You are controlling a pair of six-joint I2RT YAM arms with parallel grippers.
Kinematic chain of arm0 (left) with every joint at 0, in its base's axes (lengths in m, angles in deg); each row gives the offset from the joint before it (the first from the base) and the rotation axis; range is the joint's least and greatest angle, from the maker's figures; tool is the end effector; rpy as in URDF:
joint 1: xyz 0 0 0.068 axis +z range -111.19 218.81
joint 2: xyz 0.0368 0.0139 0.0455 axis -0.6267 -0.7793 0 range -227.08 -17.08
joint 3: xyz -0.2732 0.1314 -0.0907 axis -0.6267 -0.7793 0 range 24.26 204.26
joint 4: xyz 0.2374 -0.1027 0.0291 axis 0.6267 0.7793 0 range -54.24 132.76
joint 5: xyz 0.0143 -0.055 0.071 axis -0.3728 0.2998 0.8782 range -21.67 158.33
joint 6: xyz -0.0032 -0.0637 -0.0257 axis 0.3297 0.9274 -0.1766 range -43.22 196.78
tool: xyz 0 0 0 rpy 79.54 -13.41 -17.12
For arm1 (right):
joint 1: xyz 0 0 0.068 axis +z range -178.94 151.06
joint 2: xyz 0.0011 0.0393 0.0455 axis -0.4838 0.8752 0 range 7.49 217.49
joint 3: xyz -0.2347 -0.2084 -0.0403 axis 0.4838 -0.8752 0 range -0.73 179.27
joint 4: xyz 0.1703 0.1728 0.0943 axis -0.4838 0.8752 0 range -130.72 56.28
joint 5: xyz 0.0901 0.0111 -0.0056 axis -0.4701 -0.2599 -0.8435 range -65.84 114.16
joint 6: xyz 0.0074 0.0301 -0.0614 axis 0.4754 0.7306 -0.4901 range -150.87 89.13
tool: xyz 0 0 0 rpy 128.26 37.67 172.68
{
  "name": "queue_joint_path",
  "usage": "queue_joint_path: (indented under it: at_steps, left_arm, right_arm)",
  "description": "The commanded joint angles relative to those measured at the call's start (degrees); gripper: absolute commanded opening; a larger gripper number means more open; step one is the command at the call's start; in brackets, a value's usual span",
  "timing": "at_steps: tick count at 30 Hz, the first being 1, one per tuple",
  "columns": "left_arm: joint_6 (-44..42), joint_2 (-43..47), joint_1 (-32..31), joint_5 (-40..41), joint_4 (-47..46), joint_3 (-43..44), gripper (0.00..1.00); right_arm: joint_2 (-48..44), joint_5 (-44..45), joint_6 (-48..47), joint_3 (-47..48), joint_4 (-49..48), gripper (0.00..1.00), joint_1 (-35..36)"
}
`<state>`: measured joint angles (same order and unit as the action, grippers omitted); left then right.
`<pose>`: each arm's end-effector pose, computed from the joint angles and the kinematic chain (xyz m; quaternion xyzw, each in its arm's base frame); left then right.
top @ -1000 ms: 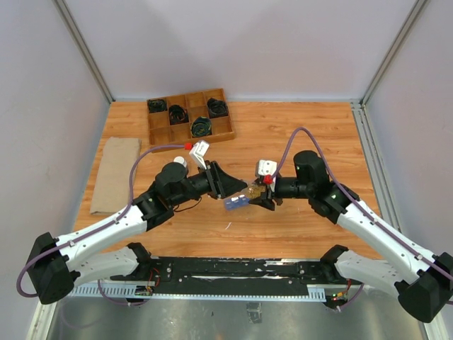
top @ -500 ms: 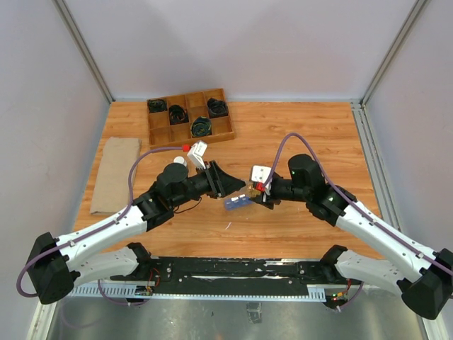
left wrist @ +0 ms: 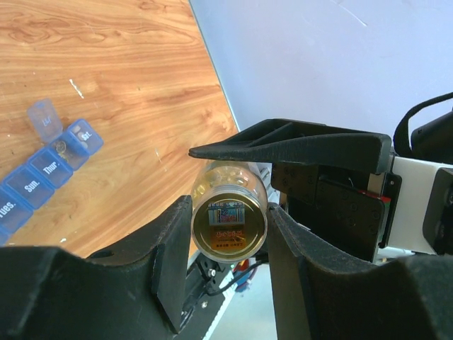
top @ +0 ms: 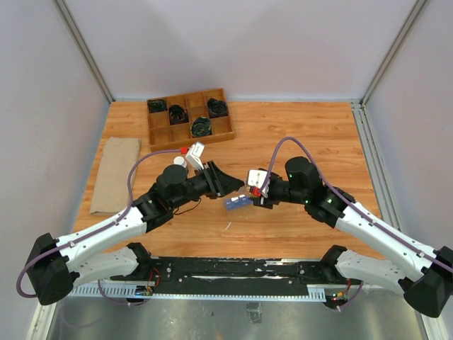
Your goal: Sort the pills into containers
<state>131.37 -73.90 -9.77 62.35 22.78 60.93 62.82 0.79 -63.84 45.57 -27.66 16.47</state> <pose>0.1470 -0.1754 0.3283 -0.0048 0.7497 -0.5419 0.3798 0.1320 0.1652 0.3416 -0.6009 0.5581 0.2263 0.5256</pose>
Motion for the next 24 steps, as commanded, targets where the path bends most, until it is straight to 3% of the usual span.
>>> queue_joint_path:
  at_steps: [1, 12, 24]
  left_arm:
    - [0.5, -0.4, -0.2, 1.7, 0.0, -1.1, 0.28]
    - [-2.1, -1.9, -0.3, 0.4, 1.8, 0.4, 0.28]
    - [-14.2, -2.2, -0.2, -2.0, 6.5, 1.7, 0.27]
  right_arm:
    - [-1.6, 0.0, -1.4, 0.5, -4.2, 0.03, 1.7]
    - [-1.6, -1.9, -0.9, 0.9, -3.8, 0.03, 1.8]
    - [-1.4, -12.8, 6.0, 2.5, -2.3, 0.04, -2.6]
